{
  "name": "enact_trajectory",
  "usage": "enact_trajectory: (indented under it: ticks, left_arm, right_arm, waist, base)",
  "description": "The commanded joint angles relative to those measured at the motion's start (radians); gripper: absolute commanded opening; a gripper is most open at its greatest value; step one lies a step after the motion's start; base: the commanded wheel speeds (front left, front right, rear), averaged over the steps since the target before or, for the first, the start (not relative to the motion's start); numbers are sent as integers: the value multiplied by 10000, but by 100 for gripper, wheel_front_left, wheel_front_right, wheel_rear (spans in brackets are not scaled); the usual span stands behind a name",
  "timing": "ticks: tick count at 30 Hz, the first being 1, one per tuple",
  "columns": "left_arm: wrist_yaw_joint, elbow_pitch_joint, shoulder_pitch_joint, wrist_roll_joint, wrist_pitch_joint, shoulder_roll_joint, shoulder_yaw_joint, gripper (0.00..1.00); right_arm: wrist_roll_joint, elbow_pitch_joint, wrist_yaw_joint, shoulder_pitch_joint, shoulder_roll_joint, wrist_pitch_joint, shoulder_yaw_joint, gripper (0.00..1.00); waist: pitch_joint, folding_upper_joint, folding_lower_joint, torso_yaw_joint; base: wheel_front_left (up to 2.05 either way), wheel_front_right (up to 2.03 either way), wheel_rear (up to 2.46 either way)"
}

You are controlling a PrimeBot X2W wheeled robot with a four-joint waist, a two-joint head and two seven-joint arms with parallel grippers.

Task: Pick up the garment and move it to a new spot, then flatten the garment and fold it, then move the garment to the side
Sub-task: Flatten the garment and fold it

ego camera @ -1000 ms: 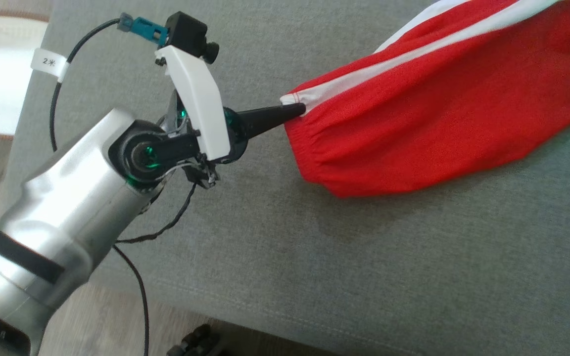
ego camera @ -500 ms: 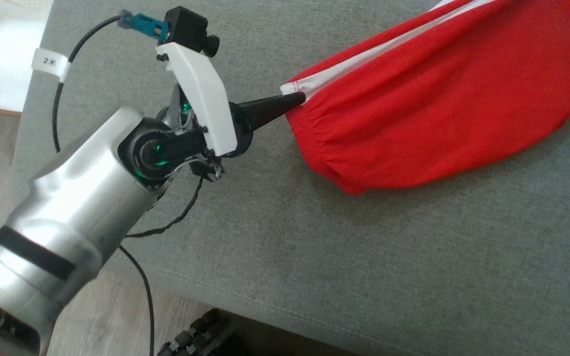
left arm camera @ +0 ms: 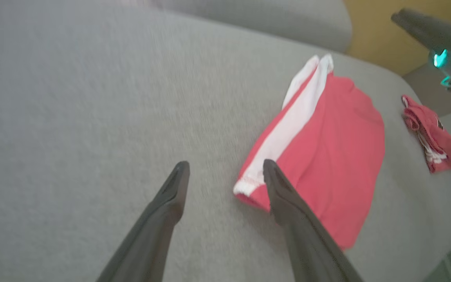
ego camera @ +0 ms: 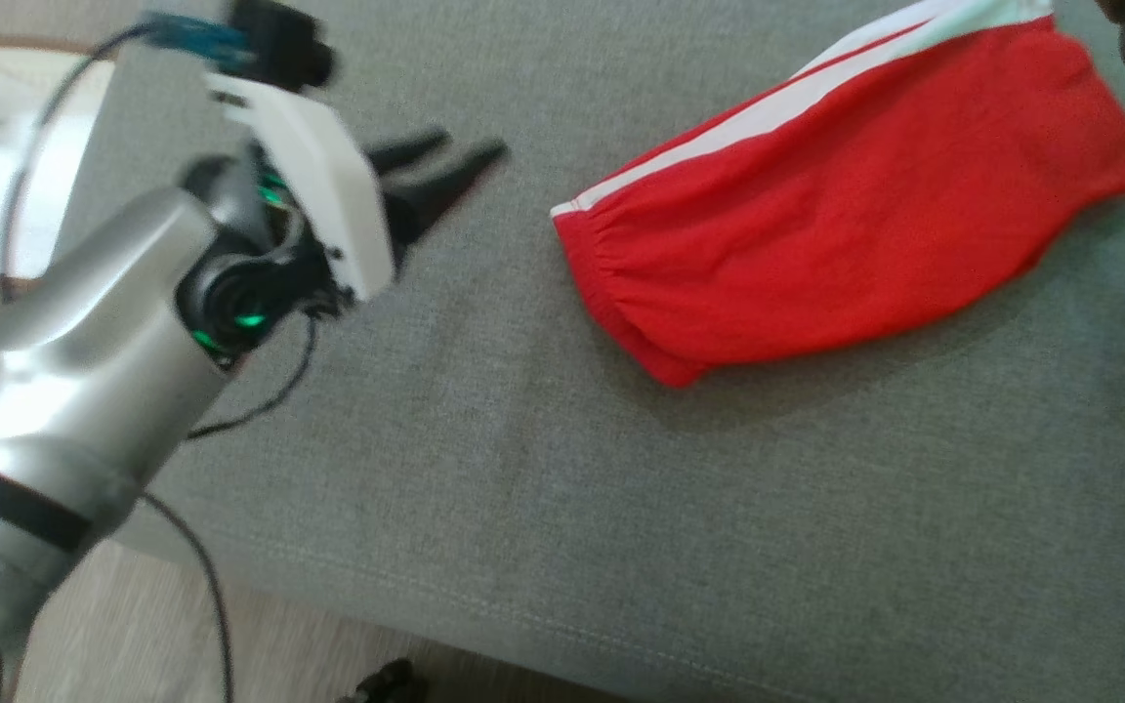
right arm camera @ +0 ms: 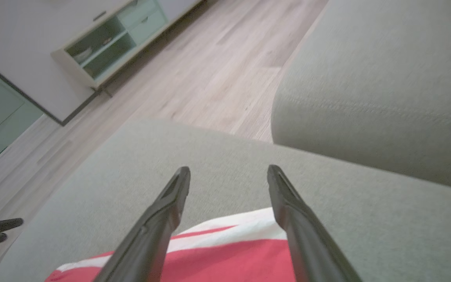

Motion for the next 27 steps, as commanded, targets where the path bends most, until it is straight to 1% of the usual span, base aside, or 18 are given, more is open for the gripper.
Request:
enact_trajectory:
  ticks: [1, 3, 4, 6, 8, 10, 12, 14, 15, 18, 19, 20, 21, 25, 27]
  left_arm:
    - [32, -178, -481, 445, -716, 517, 536, 100]
    - [498, -264, -343, 1199, -1954, 580, 630, 100]
    - [818, -349, -249, 1625, -2578, 591, 635, 100]
    - [1553, -595, 88, 2206, -3779, 475, 744, 100]
    - [2204, -947, 540, 2588, -4692, 284, 811, 100]
    - [2835, -1384, 999, 3016, -5180, 68, 972, 100]
    - [3249, -1849, 1557, 3376, -5330, -186, 1210, 100]
    - [3505, -2456, 2222, 3765, -5361, -546, 1775, 100]
    - [3656, -3027, 3035, 4294, -5366, -930, 2458, 100]
    - [3574, -3497, 4236, 4983, -5368, -1459, 3230, 100]
    - [3404, -3568, 4942, 5312, -5369, -1789, 3612, 100]
    - [3307, -3563, 5246, 5421, -5370, -1960, 3833, 100]
    - [3307, -3563, 5246, 5421, -5370, -1960, 3833, 100]
    - [2942, -3572, 6212, 6016, -5370, -2550, 4730, 100]
    - [2713, -3565, 6648, 6283, -5371, -2845, 5093, 100]
  right_arm:
    - [-99, -58, 73, 311, -264, -522, -177, 100]
    - [-74, 250, 73, 642, -304, -1081, -177, 100]
    - [-46, 497, 73, 787, -319, -1280, -181, 100]
    - [-63, 1003, 73, 1012, -318, -1455, -90, 100]
    - [54, 1506, 73, 1185, -274, -1363, -28, 100]
    - [138, 1892, 73, 1293, -261, -1055, 98, 100]
    - [209, 2289, 73, 1291, -249, -674, 200, 100]
    - [323, 2607, 73, 1264, -263, -181, 287, 100]
    - [405, 2892, 73, 1205, -248, 380, 398, 100]
    - [539, 3091, 73, 1132, -168, 1278, 552, 100]
    - [665, 3157, 73, 1108, -77, 1797, 608, 100]
    - [702, 3263, 73, 1130, -31, 2083, 656, 100]
    - [702, 3263, 73, 1130, -31, 2083, 656, 100]
    - [984, 3754, 73, 1326, 191, 3539, 807, 100]
    - [1288, 3886, 73, 1492, 318, 4485, 834, 100]
  waist:
    - [-269, 0, 0, -94]
    - [-379, 0, 0, -76]
    - [-407, 0, 0, -52]
    - [-425, 0, 0, 37]
    - [-382, 0, 0, 180]
    - [-298, 0, 0, 366]
    - [-186, 0, 0, 552]
    - [-71, 0, 0, 738]
    - [-1, 0, 0, 905]
    - [40, 0, 0, 1072]
    - [25, 0, 0, 1139]
    - [-7, 0, 0, 1168]
    - [-7, 0, 0, 1168]
    - [-125, 0, 0, 1246]
    - [-183, 0, 0, 1266]
  base:
    - [0, 0, 0]
    - [0, 0, 0]
    - [0, 0, 0]
    - [0, 0, 0]
    - [0, 0, 0]
    - [0, 0, 0]
    - [0, 0, 0]
    - [0, 0, 0]
    - [0, 0, 0]
    - [0, 0, 0]
    - [0, 0, 0]
    - [0, 0, 0]
    - [0, 0, 0]
    - [0, 0, 0]
    - [0, 0, 0]
